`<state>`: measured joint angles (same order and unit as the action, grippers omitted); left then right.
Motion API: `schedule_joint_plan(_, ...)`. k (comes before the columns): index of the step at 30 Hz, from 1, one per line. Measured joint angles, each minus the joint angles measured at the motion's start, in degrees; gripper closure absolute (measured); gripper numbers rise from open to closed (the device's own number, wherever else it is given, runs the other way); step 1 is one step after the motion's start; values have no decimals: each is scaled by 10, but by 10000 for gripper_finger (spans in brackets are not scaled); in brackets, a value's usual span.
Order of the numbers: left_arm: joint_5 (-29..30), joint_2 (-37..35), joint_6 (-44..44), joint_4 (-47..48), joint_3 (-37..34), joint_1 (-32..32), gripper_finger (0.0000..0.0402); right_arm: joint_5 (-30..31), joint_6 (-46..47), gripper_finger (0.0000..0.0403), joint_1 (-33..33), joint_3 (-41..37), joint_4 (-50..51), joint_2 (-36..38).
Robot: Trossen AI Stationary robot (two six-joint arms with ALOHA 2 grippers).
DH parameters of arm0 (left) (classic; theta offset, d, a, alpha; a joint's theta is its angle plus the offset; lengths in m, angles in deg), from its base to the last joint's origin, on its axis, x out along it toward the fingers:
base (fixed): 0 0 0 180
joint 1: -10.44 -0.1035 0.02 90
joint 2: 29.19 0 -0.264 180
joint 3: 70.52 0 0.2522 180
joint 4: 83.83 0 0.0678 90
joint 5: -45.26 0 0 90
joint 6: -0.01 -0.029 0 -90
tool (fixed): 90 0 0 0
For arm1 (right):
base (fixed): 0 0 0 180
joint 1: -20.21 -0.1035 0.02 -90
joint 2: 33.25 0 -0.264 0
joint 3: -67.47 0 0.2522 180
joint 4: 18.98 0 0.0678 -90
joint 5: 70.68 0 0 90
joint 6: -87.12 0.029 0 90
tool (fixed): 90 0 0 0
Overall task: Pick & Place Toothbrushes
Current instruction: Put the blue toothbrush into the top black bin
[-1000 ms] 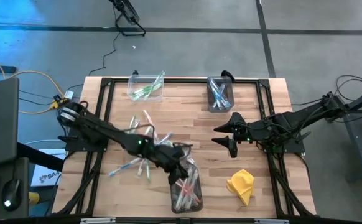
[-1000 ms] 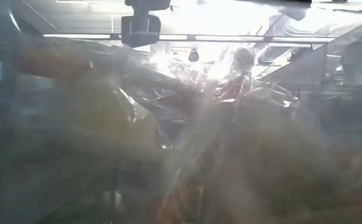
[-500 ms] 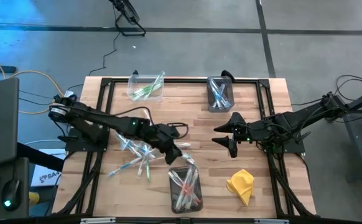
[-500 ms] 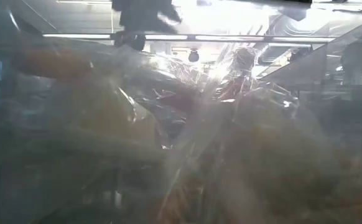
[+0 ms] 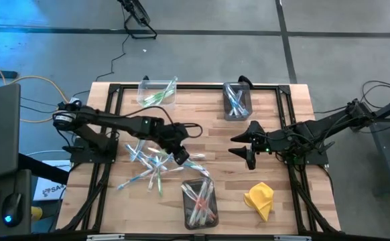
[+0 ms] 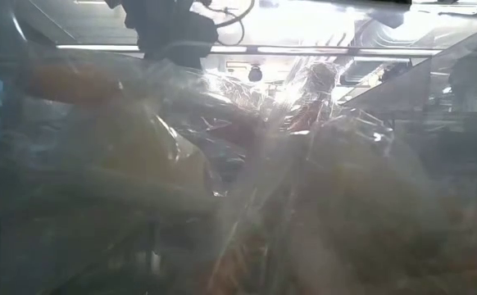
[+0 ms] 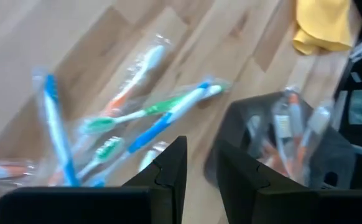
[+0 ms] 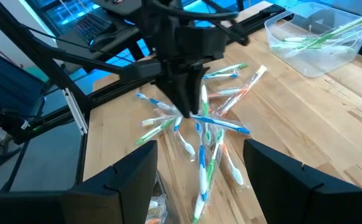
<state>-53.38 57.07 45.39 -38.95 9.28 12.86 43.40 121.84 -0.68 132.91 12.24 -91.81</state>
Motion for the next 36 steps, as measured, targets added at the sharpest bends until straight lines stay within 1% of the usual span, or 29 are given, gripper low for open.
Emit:
schedule_joint_plan(5, -17, 0, -20, 19, 0, -21, 325, 0, 0, 173, 0, 0, 0, 0)
schedule_joint_plan(11, -58, 0, -38, 39, 0, -40, 325, 7, 0, 173, 0, 0, 0, 0)
schedule_joint_plan(18, -59, 0, -47, 63, 0, -52, 325, 45, -5, 173, 0, 0, 0, 0)
schedule_joint_plan(25, -55, 0, -51, 81, 0, -61, 325, 63, -30, 173, 0, 0, 0, 0)
schedule_joint_plan(31, -54, 0, -64, 81, 0, -69, 325, 64, -38, 173, 0, 0, 0, 0)
schedule_joint_plan(36, -56, 0, -64, 99, 0, -77, 325, 90, -74, 173, 0, 0, 0, 0)
